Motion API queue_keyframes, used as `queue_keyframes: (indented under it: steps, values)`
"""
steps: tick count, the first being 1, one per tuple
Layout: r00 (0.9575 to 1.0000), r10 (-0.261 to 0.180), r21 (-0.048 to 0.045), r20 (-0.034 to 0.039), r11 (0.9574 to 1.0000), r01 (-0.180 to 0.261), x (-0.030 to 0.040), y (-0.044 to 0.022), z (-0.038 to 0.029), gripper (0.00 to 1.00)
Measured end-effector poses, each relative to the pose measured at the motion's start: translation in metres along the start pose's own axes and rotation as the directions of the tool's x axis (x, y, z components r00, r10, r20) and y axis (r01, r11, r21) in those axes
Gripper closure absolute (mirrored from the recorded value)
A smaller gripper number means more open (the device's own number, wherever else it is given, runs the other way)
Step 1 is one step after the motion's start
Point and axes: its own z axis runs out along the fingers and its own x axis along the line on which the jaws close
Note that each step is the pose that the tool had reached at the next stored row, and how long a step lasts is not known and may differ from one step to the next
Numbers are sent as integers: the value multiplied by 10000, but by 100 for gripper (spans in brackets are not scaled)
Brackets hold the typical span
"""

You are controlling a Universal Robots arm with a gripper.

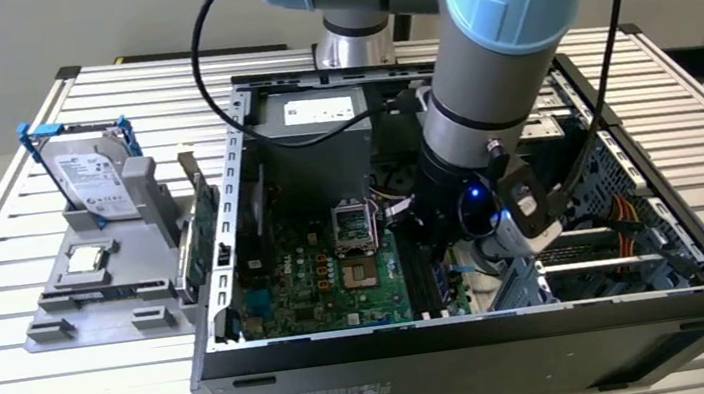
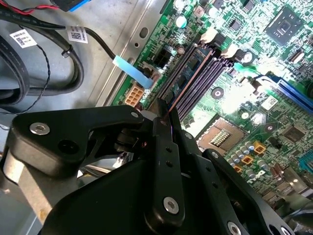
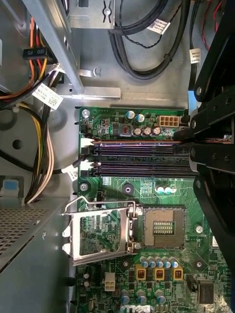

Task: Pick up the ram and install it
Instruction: 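Insert the ram into the slot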

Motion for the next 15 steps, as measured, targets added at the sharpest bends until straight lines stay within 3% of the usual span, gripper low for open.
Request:
queue_keyframes:
  steps: [15]
  values:
    - [10000, 61, 0, -11, 10000, -61, -30, -1, 24, 100]
